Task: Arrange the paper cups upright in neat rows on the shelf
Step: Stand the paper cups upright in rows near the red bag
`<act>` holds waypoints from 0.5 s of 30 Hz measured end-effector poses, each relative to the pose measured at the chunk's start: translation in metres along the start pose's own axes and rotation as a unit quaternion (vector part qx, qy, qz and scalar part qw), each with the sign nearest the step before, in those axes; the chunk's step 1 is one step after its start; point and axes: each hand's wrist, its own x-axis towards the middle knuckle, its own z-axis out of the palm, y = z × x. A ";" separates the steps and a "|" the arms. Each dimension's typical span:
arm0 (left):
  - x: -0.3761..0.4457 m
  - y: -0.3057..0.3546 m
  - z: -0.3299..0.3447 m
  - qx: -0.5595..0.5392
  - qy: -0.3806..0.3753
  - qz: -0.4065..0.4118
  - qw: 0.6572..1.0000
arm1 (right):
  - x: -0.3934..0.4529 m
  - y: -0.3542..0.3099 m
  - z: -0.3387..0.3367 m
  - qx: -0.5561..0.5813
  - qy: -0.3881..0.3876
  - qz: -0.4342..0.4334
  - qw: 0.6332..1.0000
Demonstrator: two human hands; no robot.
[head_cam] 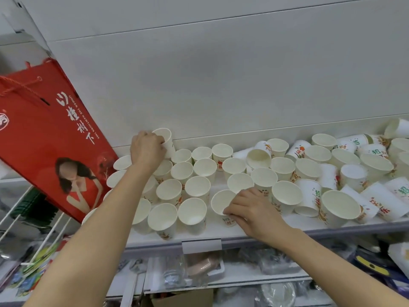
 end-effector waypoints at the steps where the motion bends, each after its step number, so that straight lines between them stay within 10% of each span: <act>1: -0.002 0.003 -0.006 -0.023 0.015 0.000 1.000 | -0.001 0.000 0.001 0.004 -0.004 0.004 1.000; 8: -0.034 0.035 -0.044 -0.146 0.057 0.092 0.983 | 0.002 0.011 -0.017 0.018 0.074 0.084 0.994; 15: -0.060 0.050 -0.041 -0.156 0.025 0.138 0.978 | 0.012 0.039 -0.013 -0.065 -0.034 0.135 0.988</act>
